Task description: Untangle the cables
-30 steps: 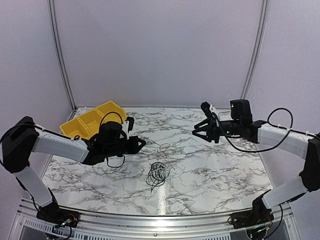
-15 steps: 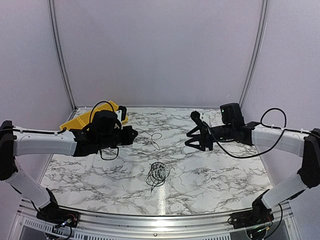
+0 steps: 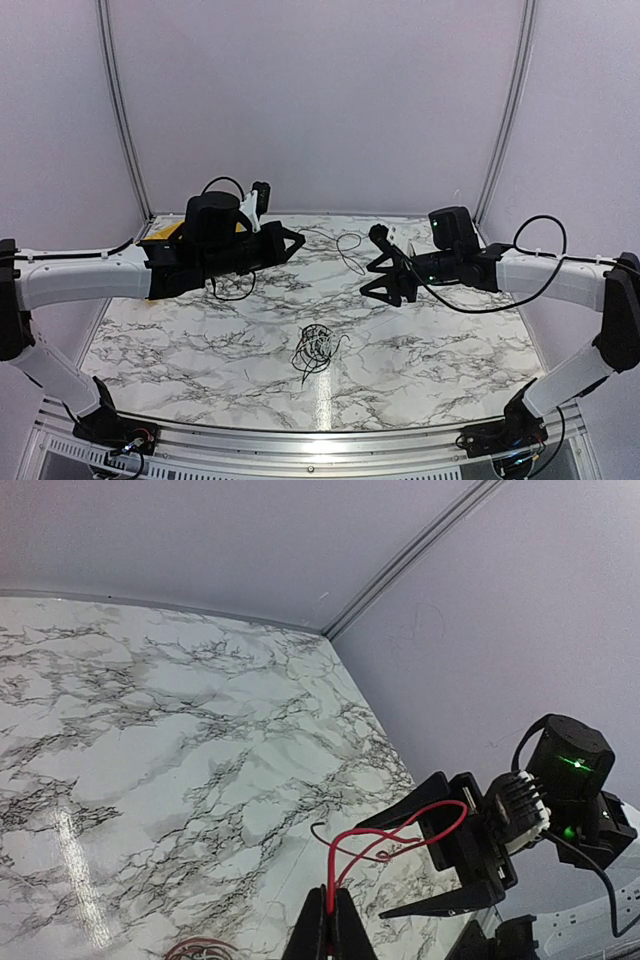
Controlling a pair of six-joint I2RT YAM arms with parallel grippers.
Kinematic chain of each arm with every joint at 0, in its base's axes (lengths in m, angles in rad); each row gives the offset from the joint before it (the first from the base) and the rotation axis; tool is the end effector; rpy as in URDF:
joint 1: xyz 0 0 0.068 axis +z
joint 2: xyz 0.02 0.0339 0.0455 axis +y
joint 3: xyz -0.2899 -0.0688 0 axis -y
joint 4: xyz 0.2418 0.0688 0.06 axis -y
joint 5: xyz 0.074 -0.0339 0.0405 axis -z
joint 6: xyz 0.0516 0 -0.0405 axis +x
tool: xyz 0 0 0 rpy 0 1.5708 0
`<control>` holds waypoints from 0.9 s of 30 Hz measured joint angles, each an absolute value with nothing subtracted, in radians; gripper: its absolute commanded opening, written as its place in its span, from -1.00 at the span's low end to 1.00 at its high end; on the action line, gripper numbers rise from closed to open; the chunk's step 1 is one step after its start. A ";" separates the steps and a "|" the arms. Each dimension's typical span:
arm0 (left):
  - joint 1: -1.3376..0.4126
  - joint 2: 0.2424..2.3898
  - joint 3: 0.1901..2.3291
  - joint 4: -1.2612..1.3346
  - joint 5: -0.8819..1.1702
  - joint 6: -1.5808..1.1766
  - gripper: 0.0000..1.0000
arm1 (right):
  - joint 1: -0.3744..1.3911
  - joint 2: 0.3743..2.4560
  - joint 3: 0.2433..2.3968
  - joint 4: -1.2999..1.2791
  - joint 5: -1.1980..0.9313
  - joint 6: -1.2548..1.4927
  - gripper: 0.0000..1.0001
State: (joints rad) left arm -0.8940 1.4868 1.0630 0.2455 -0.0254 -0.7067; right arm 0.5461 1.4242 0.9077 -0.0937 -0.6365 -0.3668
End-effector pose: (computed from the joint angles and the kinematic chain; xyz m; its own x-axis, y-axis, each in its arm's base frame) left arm 0.2292 -0.2832 0.3354 -0.5804 -0.3140 -0.7514 0.5087 0.5807 -0.6356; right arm 0.2509 0.1884 0.2669 -0.1580 -0.4335 -0.8872 -0.9541 0.2986 0.0240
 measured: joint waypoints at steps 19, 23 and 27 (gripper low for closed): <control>-0.945 1.488 1.084 0.247 -0.020 -0.726 -1.00 | 0.546 1.395 0.907 -0.046 -0.696 -0.350 0.00; -0.947 1.488 1.084 0.247 -0.020 -0.731 -1.00 | 0.546 1.394 0.907 -0.046 -0.719 -0.352 -0.18; -0.951 1.488 1.084 0.249 -0.020 -0.738 -1.00 | 0.546 1.395 0.907 -0.046 -0.731 -0.347 -0.42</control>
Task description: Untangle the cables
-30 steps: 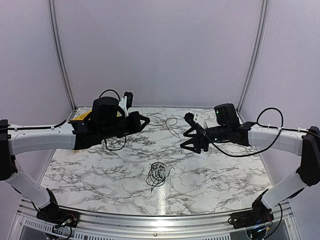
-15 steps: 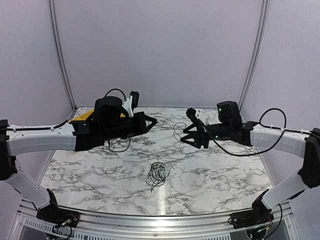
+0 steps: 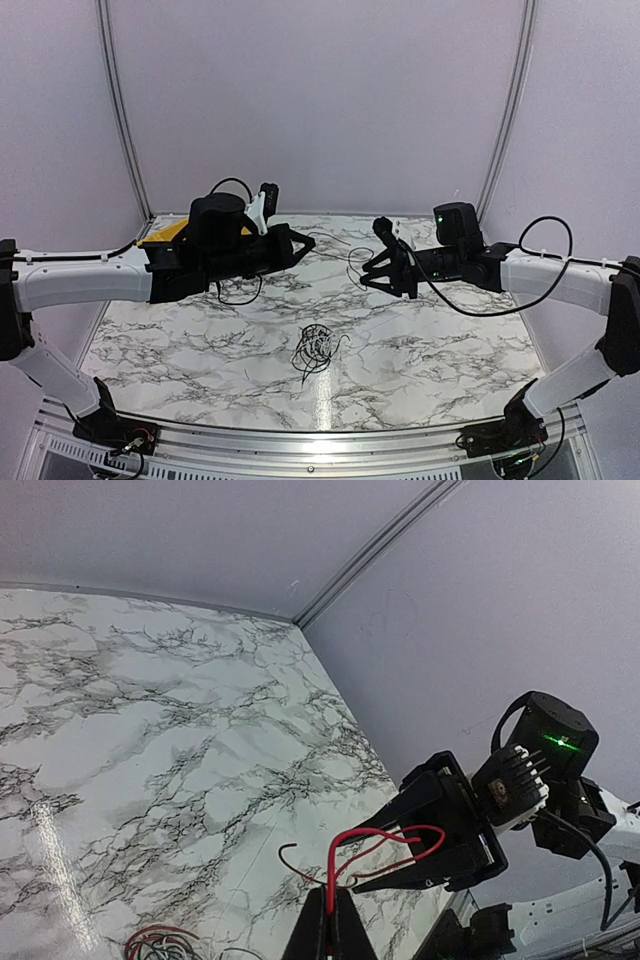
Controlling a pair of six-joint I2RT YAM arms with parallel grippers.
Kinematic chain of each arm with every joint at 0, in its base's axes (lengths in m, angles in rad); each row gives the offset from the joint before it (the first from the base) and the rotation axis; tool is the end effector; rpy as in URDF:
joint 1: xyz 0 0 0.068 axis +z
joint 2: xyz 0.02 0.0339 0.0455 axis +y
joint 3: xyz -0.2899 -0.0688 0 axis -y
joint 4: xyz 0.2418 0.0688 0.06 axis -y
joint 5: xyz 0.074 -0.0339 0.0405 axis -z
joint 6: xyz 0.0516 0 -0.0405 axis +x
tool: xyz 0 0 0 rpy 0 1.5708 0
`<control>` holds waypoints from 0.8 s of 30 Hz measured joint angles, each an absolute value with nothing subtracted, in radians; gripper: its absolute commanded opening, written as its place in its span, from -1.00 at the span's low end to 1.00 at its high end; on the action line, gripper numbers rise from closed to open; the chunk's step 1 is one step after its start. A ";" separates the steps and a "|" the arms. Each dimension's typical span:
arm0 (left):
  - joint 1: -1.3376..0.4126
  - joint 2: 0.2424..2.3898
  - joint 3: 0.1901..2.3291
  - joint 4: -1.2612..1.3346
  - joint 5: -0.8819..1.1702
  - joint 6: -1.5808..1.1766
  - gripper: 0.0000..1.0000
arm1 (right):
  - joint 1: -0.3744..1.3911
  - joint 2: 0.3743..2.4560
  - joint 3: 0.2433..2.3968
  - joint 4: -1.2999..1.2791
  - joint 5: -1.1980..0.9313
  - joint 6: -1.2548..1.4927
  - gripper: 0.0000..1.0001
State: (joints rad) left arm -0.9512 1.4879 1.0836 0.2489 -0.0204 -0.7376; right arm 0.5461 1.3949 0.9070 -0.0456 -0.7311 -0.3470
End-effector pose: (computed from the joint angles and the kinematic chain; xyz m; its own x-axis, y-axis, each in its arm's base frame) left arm 0.2134 -0.2973 0.3430 -0.6060 -0.3082 -0.7333 0.5333 0.5266 -0.6621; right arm 0.2451 0.1893 0.2814 -0.1101 -0.3632 -0.9252 -0.9734 0.2276 0.0265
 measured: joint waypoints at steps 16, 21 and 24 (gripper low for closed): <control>-0.957 1.461 1.067 0.251 -0.060 -0.737 -1.00 | 0.546 1.395 0.907 -0.046 -0.733 -0.337 -1.00; -0.957 1.438 1.045 0.258 -0.089 -0.735 -1.00 | 0.546 1.395 0.907 -0.049 -0.737 -0.339 -0.25; -0.957 1.434 1.044 0.264 -0.096 -0.736 -1.00 | 0.546 1.396 0.907 -0.059 -0.752 -0.345 0.01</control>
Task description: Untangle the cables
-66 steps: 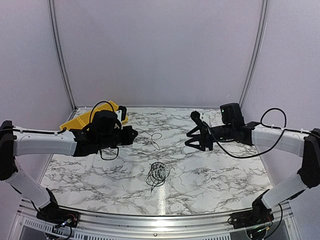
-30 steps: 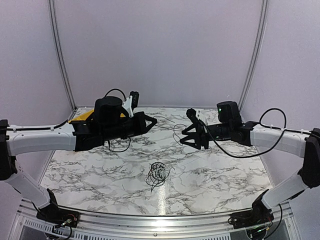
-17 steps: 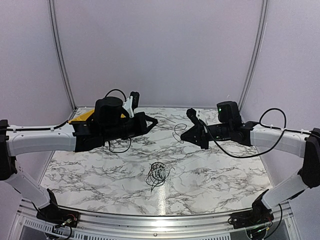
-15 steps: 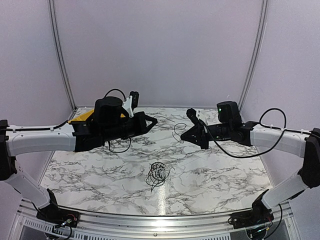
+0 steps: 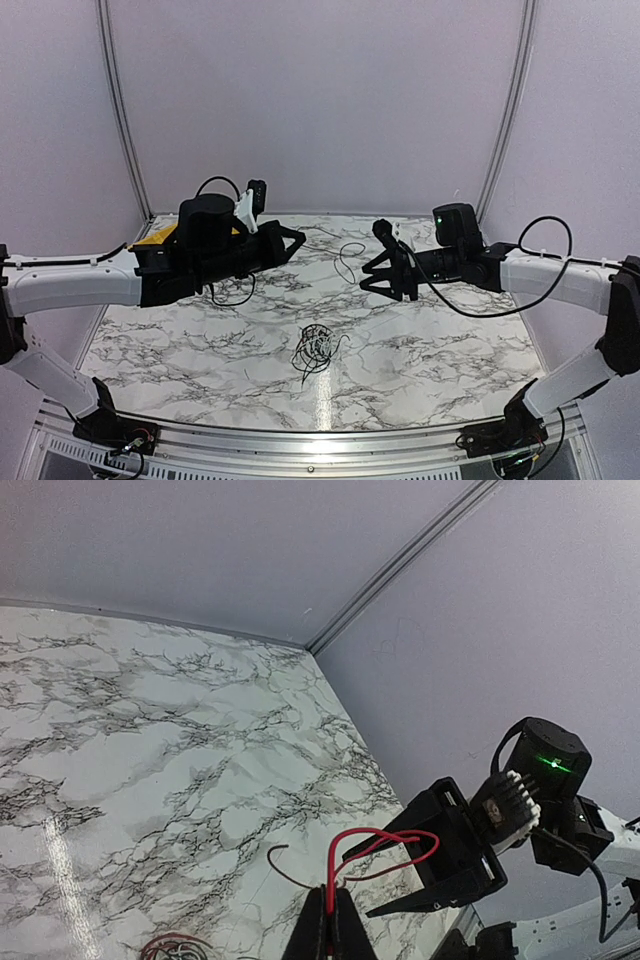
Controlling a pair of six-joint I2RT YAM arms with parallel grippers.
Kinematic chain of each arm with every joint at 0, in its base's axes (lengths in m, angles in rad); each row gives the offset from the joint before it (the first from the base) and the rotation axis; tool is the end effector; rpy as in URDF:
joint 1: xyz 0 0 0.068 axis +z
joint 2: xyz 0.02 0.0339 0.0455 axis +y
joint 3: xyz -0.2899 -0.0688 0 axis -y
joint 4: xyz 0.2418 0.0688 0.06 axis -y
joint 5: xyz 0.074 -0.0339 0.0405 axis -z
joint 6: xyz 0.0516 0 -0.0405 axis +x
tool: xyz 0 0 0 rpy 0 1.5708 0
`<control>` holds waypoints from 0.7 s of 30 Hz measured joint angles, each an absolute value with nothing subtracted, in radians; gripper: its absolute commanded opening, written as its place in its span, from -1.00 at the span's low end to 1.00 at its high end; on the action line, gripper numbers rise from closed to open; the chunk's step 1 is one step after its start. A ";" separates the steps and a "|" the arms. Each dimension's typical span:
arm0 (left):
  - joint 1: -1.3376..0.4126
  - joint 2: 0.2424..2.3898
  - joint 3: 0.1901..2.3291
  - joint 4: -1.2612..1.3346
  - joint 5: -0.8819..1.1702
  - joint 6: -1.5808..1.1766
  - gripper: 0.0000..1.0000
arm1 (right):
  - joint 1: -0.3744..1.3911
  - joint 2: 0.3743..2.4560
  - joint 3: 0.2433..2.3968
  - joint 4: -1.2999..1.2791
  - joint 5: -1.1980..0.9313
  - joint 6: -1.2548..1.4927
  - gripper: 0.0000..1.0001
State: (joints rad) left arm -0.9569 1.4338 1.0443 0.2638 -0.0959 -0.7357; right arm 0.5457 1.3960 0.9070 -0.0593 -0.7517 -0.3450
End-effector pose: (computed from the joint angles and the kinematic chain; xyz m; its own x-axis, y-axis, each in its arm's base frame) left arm 0.2064 -0.2843 0.3487 -0.5629 -0.3610 -0.7436 0.5142 0.5514 -0.6569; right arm 0.2437 0.1892 0.2801 -0.1226 -0.3635 -0.9235 -0.9763 0.2115 0.0463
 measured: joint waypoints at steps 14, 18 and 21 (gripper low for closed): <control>-0.957 1.434 1.044 0.283 -0.095 -0.741 -1.00 | 0.553 1.430 0.907 -0.059 -0.774 -0.338 0.06; -0.957 1.437 1.046 0.293 -0.088 -0.751 -1.00 | 0.559 1.439 0.907 -0.030 -0.746 -0.316 -0.07; -0.957 1.441 1.046 0.296 -0.084 -0.758 -1.00 | 0.562 1.439 0.907 0.006 -0.725 -0.300 -0.43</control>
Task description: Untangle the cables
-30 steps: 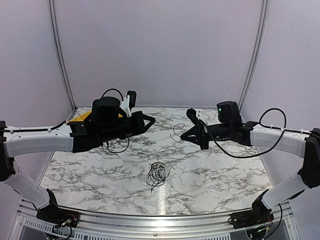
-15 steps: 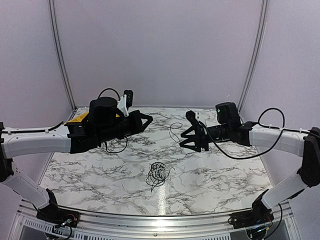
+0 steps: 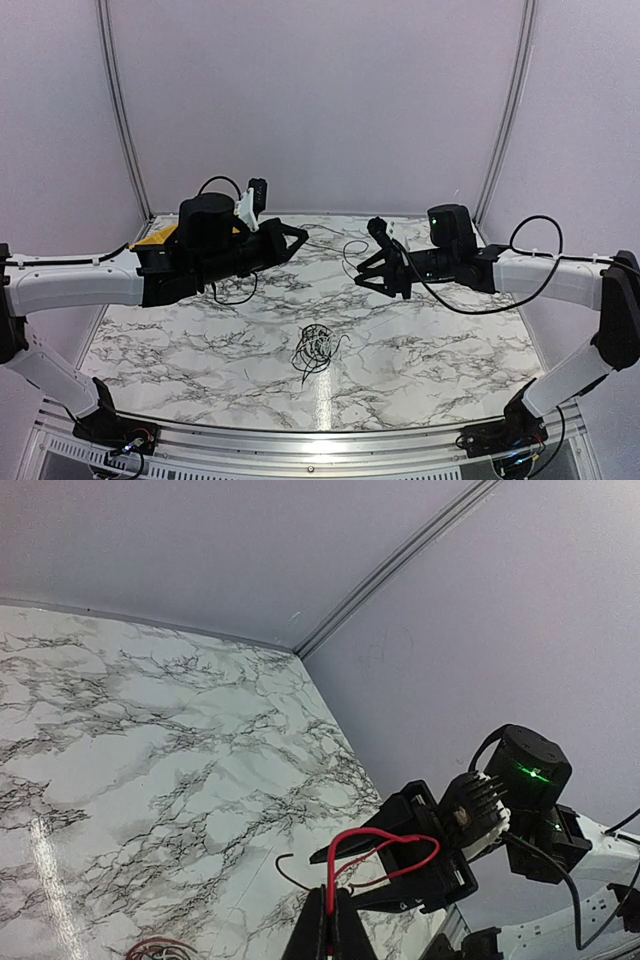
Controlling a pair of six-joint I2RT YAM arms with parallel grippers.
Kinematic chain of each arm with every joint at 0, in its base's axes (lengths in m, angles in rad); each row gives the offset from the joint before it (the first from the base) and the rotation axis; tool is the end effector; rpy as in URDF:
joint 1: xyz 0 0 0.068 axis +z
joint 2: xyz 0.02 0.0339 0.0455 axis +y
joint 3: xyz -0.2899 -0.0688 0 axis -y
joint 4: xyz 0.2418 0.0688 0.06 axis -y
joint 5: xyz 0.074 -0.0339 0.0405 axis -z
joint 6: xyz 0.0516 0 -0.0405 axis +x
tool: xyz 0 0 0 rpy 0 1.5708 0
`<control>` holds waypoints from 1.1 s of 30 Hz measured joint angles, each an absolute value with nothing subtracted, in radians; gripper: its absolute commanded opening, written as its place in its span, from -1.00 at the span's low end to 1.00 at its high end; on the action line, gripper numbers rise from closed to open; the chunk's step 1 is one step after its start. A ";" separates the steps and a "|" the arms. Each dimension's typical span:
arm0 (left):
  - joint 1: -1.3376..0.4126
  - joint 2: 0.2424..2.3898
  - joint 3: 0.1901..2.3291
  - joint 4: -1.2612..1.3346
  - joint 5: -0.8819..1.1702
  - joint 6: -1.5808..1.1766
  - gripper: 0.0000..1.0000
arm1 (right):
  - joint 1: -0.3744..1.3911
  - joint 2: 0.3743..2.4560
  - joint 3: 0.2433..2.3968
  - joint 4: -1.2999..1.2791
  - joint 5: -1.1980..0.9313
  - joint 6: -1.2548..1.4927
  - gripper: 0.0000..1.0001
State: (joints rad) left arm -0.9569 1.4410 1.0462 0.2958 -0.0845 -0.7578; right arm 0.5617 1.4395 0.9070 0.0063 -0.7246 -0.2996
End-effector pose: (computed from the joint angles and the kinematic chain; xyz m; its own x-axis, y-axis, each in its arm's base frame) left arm 0.2072 -0.2865 0.3509 -0.5679 -0.3830 -0.7285 0.5173 0.5223 -0.6779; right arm 0.2511 0.1984 0.2733 -0.1453 -0.3525 -0.9245 -0.9700 0.2349 0.0629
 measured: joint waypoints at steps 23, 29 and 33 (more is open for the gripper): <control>-0.776 1.213 1.039 -0.024 -0.398 -0.474 -1.00 | 0.474 1.328 0.881 0.070 -0.769 -0.344 -0.36; -0.669 1.223 1.075 -0.145 -0.524 -0.398 -1.00 | 0.449 1.357 0.881 0.004 -0.785 -0.344 0.21; -0.648 1.232 1.121 -0.202 -0.559 -0.354 -1.00 | 0.448 1.362 0.881 -0.024 -0.785 -0.351 0.21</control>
